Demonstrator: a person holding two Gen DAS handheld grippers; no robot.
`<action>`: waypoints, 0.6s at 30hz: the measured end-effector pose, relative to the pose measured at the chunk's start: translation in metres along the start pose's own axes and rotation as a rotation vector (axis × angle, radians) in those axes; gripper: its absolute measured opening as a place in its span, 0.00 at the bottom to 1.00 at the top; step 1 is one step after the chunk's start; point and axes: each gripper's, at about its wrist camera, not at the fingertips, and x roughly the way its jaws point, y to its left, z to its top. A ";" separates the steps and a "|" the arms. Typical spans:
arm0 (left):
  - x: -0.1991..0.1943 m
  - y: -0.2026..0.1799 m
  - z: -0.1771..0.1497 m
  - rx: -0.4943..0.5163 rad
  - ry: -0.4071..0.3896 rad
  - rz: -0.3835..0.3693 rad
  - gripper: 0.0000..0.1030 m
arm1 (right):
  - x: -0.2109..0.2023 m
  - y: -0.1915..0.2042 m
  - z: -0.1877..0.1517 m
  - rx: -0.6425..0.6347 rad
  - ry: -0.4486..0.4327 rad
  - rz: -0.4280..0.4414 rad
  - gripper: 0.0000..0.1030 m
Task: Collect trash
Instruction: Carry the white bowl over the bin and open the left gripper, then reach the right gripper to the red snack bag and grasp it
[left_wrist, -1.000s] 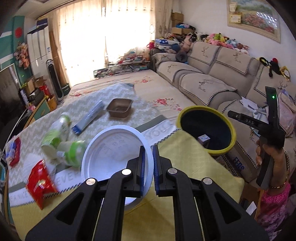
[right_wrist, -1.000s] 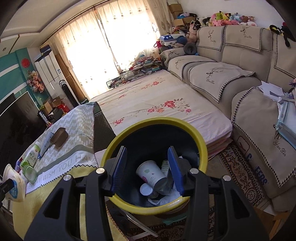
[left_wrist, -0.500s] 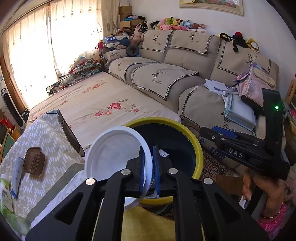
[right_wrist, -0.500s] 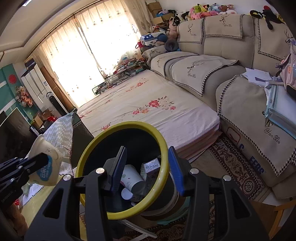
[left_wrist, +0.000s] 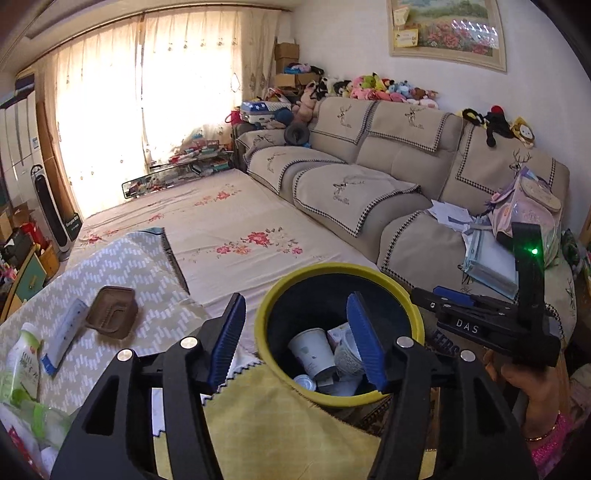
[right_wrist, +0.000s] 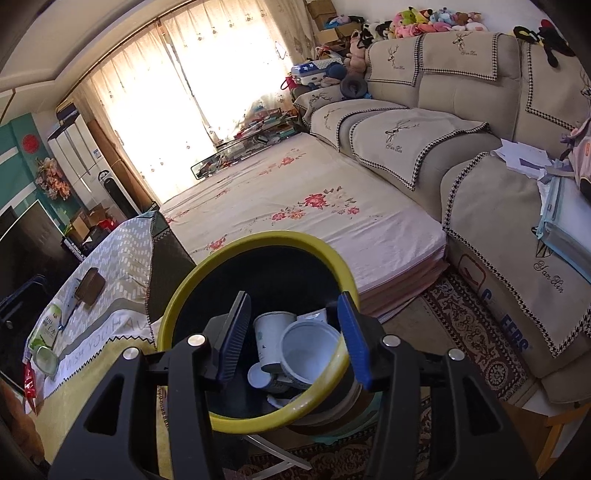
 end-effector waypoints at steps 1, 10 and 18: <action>-0.010 0.009 -0.003 -0.012 -0.012 0.011 0.56 | 0.001 0.006 0.000 -0.015 0.005 0.005 0.46; -0.103 0.112 -0.031 -0.130 -0.120 0.189 0.57 | 0.008 0.096 -0.011 -0.181 0.066 0.124 0.47; -0.179 0.217 -0.068 -0.244 -0.192 0.416 0.59 | 0.012 0.206 -0.038 -0.386 0.139 0.267 0.48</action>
